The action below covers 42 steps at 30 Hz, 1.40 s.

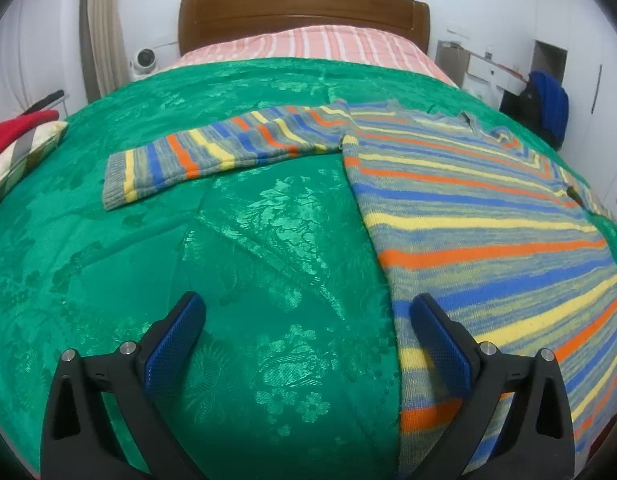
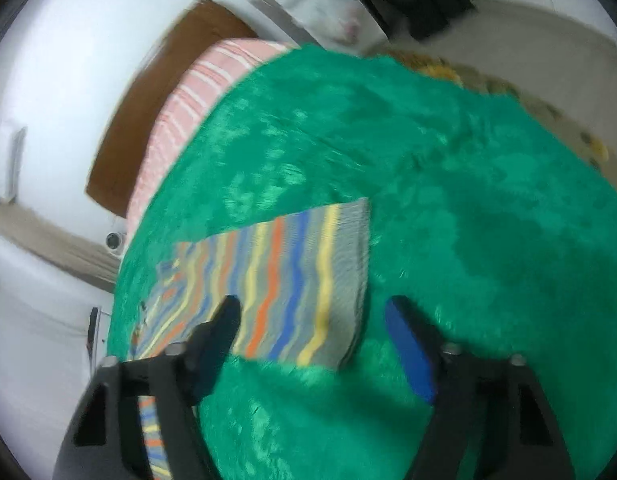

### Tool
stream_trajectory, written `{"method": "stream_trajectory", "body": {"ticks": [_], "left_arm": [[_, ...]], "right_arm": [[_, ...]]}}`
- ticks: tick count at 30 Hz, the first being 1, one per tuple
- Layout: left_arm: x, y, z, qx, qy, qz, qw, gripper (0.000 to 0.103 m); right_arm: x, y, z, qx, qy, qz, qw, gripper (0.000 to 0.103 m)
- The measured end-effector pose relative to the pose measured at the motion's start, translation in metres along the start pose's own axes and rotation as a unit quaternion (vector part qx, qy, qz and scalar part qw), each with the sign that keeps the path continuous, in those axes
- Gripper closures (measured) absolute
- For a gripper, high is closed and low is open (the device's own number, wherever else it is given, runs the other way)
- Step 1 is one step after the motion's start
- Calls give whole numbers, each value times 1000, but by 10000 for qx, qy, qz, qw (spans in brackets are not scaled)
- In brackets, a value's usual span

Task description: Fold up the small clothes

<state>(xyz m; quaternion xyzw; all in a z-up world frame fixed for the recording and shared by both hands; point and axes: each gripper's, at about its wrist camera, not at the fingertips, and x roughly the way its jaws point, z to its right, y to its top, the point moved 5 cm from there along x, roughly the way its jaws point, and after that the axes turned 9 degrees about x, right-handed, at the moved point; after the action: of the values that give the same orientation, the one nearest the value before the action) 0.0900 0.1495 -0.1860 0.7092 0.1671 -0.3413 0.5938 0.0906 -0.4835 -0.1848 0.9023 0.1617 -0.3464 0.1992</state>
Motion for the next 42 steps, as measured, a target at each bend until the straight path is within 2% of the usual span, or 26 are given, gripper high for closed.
{"method": "stream_trajectory", "body": {"ticks": [3, 6, 7, 8, 9, 10, 13, 15, 19, 21, 24, 28, 31, 33, 34, 36, 38, 42], "left_arm": [[1, 0, 0, -2, 0, 0, 10000, 0], [2, 0, 0, 3, 10, -8, 10000, 0], [2, 0, 0, 2, 17, -7, 10000, 0], [2, 0, 1, 4, 20, -7, 10000, 0], [2, 0, 0, 1, 18, -5, 10000, 0], [2, 0, 0, -1, 13, -6, 10000, 0], [2, 0, 1, 0, 16, -3, 10000, 0], [3, 0, 2, -3, 10, -5, 10000, 0], [4, 0, 2, 0, 15, -2, 10000, 0], [4, 0, 2, 4, 20, 4, 10000, 0], [6, 1, 3, 17, 37, 6, 10000, 0], [7, 2, 2, 14, 16, 6, 10000, 0], [8, 2, 2, 8, -19, 23, 10000, 0], [9, 1, 1, 6, -43, 29, 10000, 0], [10, 1, 1, -4, -61, 31, 10000, 0], [10, 1, 0, -16, -76, 32, 10000, 0], [11, 1, 0, -12, -72, 30, 10000, 0], [12, 1, 0, -12, -77, 15, 10000, 0]], "right_arm": [[15, 9, -3, 3, 89, -160, 9998, 41], [29, 9, -2, -2, -129, -331, 9994, 44], [33, 7, -1, -27, -267, -359, 9990, 56], [34, 7, -2, -97, -465, -339, 9983, 92], [35, 8, -1, -207, -702, -325, 9968, 100], [35, 10, -1, -244, -806, -271, 9961, 101], [17, 21, -3, -488, -1445, 367, 9876, 101], [18, 22, -10, -627, -1600, 428, 9842, 101], [9, 17, -55, -1133, -1222, 656, 9838, 101], [3, 9, -102, -1398, -750, 650, 9852, 101], [3, -21, -178, -1818, -6, 394, 9825, 101], [26, -85, -281, -2364, 879, -230, 9674, 101], [62, -133, -333, -2489, 1350, -772, 9560, 96], [90, -164, -348, -2406, 1624, -1363, 9472, 56], [99, -177, -349, -2305, 1694, -1619, 9444, 28], [108, -192, -344, -2032, 1902, -1794, 9436, 27], [109, -194, -331, -1994, 1884, -1772, 9452, 27], [96, -182, -288, -2472, 1266, -1311, 9517, 27]]}}
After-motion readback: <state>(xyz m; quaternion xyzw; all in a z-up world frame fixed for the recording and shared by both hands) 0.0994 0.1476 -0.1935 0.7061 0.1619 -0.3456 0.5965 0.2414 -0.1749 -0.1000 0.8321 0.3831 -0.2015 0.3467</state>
